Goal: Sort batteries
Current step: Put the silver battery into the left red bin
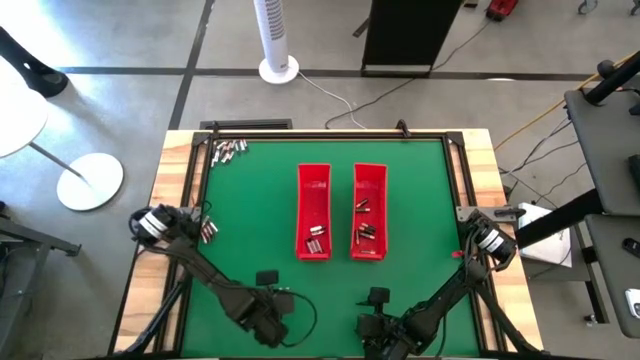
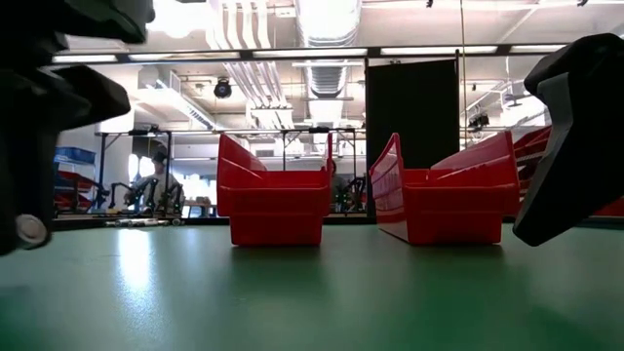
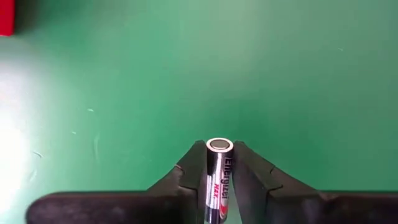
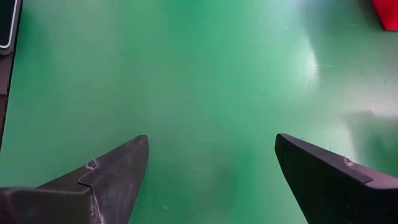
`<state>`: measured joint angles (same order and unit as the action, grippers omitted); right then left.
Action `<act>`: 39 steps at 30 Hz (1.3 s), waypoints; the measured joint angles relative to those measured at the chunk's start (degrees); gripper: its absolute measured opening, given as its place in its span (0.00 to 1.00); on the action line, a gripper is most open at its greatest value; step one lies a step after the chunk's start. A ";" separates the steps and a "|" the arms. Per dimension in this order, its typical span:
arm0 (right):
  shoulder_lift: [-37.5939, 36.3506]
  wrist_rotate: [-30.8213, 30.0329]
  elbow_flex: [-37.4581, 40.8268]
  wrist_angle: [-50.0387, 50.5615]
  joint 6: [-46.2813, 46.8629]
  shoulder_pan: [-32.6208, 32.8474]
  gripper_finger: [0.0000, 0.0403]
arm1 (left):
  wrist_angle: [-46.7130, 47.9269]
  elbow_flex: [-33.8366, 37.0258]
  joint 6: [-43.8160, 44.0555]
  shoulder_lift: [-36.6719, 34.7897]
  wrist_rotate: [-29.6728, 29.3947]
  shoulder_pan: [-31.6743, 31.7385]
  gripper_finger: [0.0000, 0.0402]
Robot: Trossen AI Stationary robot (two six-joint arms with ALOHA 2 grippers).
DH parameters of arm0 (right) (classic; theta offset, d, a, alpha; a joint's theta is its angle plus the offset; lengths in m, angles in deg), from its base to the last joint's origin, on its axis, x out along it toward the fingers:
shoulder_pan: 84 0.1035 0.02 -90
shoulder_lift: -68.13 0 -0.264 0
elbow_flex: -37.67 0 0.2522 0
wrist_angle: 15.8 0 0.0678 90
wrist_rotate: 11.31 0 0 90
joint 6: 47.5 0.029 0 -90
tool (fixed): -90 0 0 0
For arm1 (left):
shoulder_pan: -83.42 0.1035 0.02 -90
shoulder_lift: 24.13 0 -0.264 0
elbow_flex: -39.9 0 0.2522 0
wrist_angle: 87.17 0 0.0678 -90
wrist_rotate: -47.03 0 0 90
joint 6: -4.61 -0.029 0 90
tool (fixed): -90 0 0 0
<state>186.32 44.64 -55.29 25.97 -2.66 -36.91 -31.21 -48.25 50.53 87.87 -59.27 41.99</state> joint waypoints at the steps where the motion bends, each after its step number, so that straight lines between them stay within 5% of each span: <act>1: 0.00 0.00 0.00 0.02 -0.02 0.00 0.86 | 0.01 0.01 -0.01 0.14 -0.04 0.23 0.12; 16: 0.00 0.09 0.02 0.02 -0.02 0.00 0.86 | 2.32 1.24 -0.31 0.46 0.37 0.50 0.27; 28: 0.00 1.08 0.05 -0.02 0.09 0.01 0.86 | -7.20 8.14 2.66 -0.27 11.28 2.05 0.15; 39: 0.00 1.14 0.11 -0.02 0.07 0.00 0.86 | -3.01 4.83 -1.21 -0.90 12.73 4.54 0.06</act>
<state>186.32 45.78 -55.18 25.95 -2.59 -36.91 -34.22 -43.42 49.32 86.97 -46.54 46.53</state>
